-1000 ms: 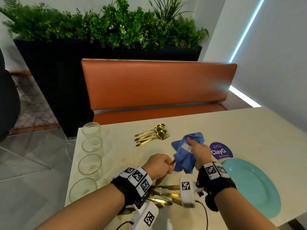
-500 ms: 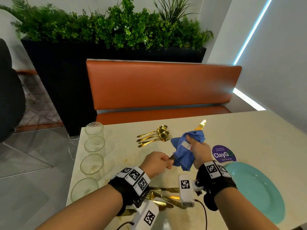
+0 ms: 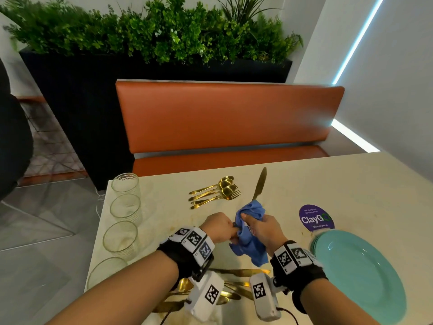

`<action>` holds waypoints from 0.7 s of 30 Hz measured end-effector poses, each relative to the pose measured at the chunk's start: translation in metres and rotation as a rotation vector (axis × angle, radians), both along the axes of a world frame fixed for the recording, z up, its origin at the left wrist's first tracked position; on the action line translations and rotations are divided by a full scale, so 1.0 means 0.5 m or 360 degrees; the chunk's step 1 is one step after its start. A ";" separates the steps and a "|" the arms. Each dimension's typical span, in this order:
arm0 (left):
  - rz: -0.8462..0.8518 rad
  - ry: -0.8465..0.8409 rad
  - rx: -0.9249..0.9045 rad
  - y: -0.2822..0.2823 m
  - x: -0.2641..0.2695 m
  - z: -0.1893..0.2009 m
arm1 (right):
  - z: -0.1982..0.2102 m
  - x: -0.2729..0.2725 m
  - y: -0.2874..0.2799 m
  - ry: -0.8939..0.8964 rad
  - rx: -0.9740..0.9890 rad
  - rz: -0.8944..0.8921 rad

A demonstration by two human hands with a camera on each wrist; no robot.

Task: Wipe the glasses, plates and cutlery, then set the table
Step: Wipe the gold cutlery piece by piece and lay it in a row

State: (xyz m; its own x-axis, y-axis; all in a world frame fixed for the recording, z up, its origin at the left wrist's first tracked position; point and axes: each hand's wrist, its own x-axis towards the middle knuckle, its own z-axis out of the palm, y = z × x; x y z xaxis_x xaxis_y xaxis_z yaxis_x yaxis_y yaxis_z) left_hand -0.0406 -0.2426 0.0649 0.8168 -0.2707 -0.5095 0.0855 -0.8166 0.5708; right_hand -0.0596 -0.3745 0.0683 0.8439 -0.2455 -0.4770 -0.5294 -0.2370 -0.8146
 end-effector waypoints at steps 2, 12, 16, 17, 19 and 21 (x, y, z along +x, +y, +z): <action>0.0105 0.0029 -0.0101 0.010 0.033 0.005 | -0.002 0.009 -0.012 0.0025 -0.0053 0.0001; 0.0447 0.0142 -0.0496 -0.034 0.175 -0.035 | -0.025 0.088 0.003 0.0109 -0.0146 0.0614; 0.0471 0.0112 -0.0317 -0.036 0.233 -0.055 | -0.034 0.127 0.000 0.0134 -0.0243 0.0823; 0.0549 0.0034 -0.0287 -0.030 0.250 -0.056 | -0.037 0.137 -0.002 0.0158 -0.0287 0.0862; 0.0715 -0.0115 -0.0250 -0.007 0.291 -0.055 | -0.041 0.153 -0.008 0.0159 -0.0390 0.0923; 0.0705 -0.0245 -0.0055 0.025 0.334 -0.060 | -0.043 0.165 -0.019 0.0139 -0.0446 0.0917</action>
